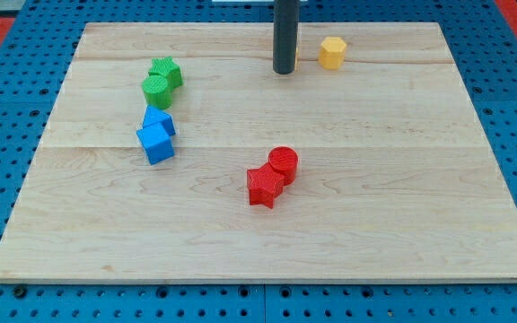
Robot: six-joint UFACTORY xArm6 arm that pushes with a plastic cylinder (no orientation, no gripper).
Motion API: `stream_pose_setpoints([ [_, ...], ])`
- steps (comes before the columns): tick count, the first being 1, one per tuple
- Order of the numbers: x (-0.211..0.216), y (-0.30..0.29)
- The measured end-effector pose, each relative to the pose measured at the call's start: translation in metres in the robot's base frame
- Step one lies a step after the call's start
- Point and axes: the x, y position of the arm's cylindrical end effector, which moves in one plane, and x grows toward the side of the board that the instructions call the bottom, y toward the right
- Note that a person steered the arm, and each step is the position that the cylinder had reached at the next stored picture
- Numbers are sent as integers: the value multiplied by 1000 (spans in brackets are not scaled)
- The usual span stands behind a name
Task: Push the yellow blocks towards the right
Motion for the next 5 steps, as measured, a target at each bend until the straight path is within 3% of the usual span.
stream_pose_setpoints([
  [1,-4,-43],
  [2,-43,-52],
  [3,-45,13],
  [4,-43,6],
  [5,-27,-50],
])
